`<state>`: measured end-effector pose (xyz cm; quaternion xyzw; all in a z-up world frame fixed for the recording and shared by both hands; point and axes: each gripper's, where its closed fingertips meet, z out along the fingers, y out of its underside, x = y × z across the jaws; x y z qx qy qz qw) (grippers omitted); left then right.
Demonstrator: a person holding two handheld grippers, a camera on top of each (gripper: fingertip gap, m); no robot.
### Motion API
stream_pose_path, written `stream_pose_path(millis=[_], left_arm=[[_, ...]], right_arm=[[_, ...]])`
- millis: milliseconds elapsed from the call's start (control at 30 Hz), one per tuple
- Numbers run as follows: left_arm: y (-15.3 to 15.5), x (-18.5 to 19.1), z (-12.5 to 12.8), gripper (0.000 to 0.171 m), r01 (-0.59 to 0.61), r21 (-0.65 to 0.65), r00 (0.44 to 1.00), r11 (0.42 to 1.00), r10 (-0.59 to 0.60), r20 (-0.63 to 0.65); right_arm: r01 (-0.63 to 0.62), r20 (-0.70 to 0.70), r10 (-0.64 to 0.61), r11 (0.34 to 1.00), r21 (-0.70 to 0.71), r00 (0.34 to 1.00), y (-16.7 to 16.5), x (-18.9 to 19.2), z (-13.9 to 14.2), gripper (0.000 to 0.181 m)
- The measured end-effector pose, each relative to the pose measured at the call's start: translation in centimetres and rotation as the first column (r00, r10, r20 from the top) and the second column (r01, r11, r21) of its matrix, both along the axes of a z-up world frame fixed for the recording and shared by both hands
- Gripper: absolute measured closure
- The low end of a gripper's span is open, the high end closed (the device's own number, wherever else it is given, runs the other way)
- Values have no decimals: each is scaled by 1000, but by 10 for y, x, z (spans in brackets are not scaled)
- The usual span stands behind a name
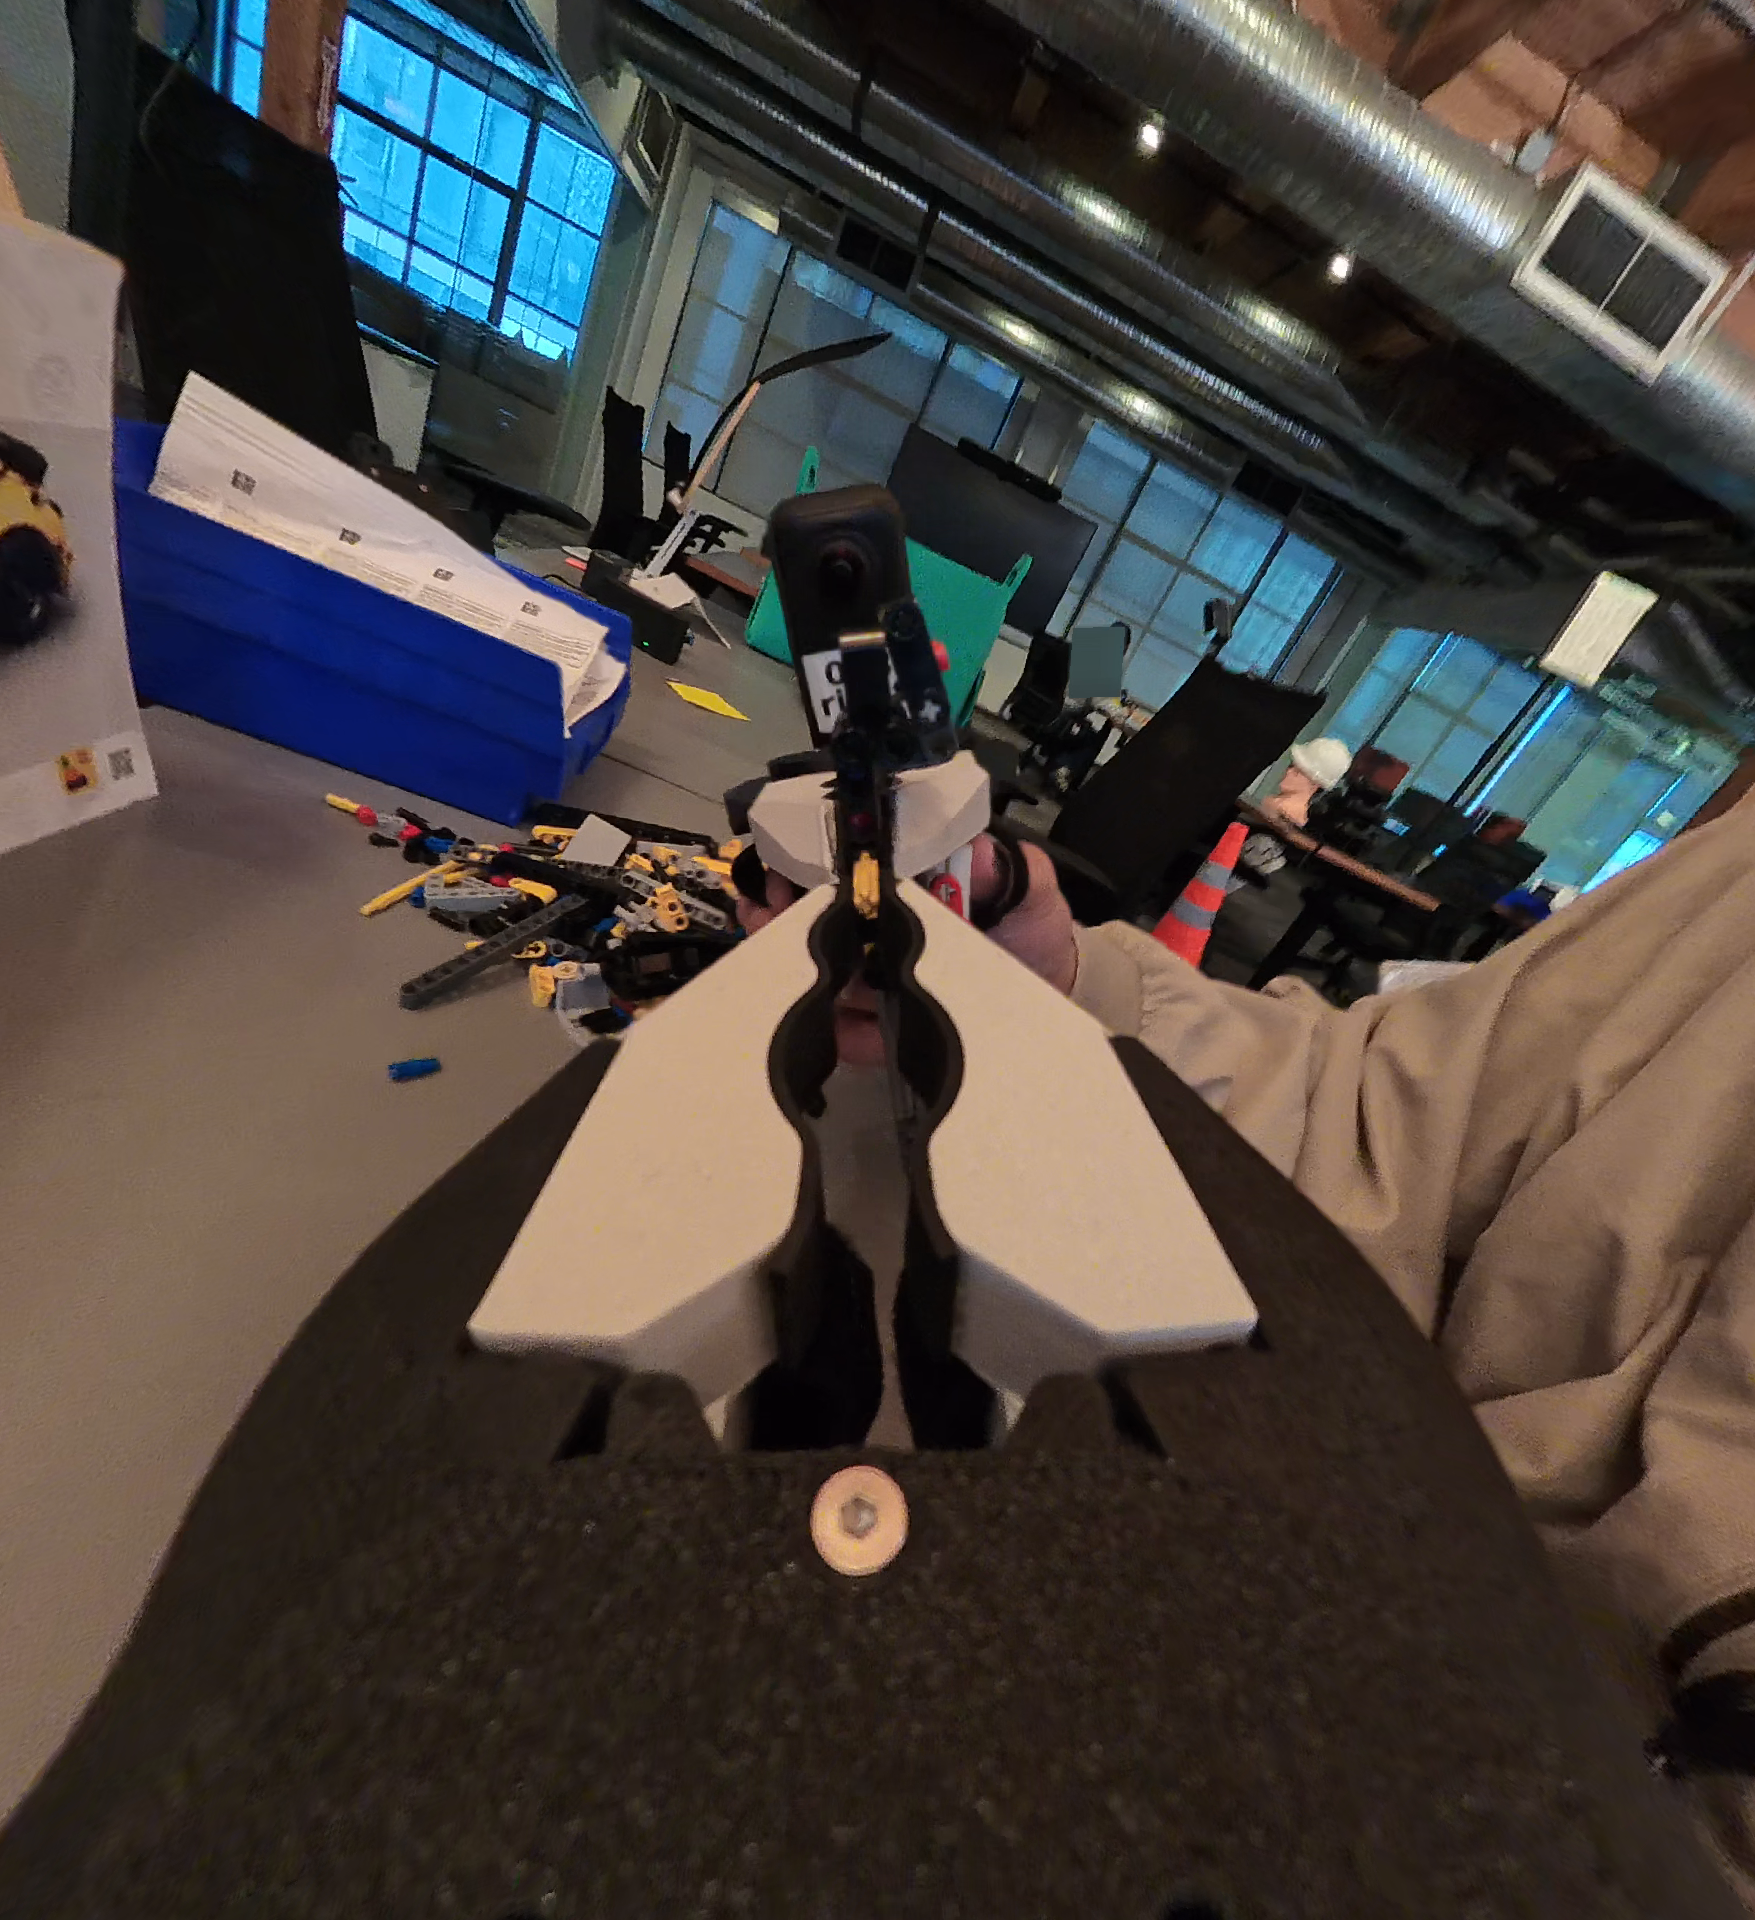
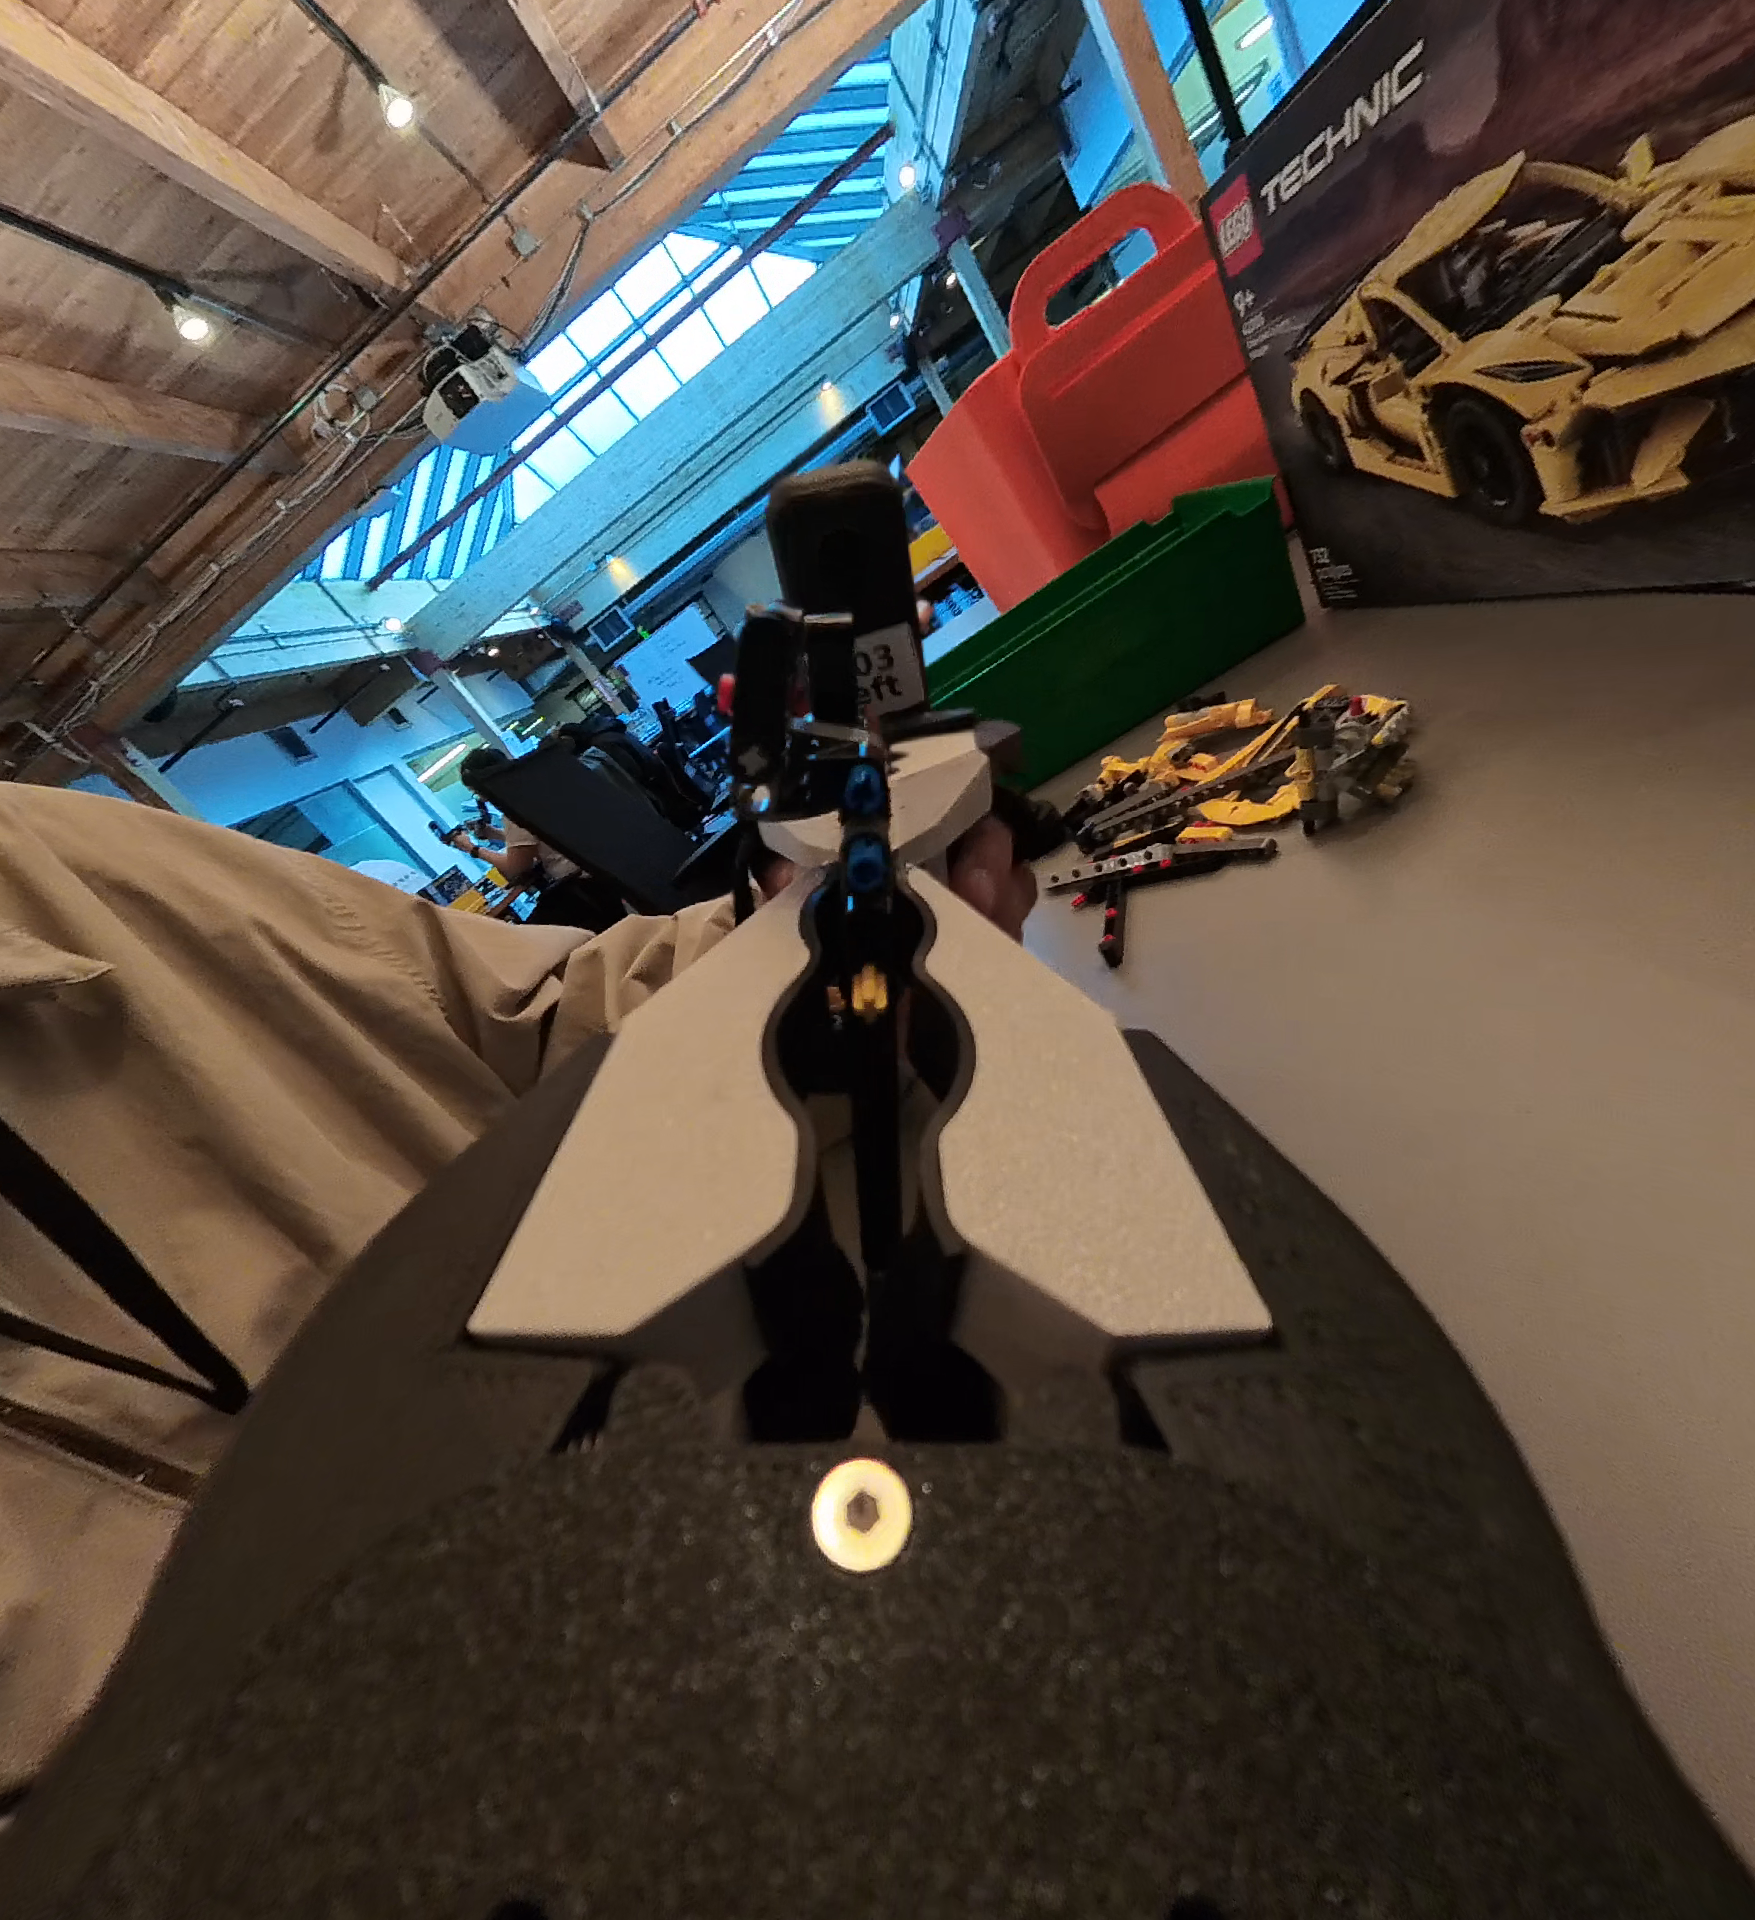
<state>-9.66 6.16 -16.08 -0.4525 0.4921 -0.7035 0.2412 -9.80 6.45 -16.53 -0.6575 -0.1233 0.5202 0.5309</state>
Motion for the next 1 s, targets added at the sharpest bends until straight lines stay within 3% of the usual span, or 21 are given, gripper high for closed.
stream_pose_path(millis=[633,700,767,833,900,933,1000], left_arm=[[-5,-10,-2,169,36,114,999,993,-40,28],[11,-19,8,169,2,73,997,997,-8,77],[69,-53,37,170,-71,-139,975,988,98,201],[107,-77,46,170,-135,-197,953,971,181,241],[111,-72,42,169,-134,-217,958,967,182,220],[107,-65,35,170,-145,-197,964,970,183,192],[95,-57,28,169,-124,-173,974,977,153,165]], right_arm=[[-48,33,49,998,-32,998,-8,-1,1,177],[-19,2,20,1000,-14,1000,-8,10,7,175],[142,-228,-129,989,41,965,-19,82,37,176],[247,-133,-240,968,43,962,-27,112,29,176],[181,-74,-181,983,-5,981,-22,96,17,176],[167,42,-164,984,-66,986,-13,82,-3,176],[77,265,-16,973,-220,964,-7,41,-52,176]])
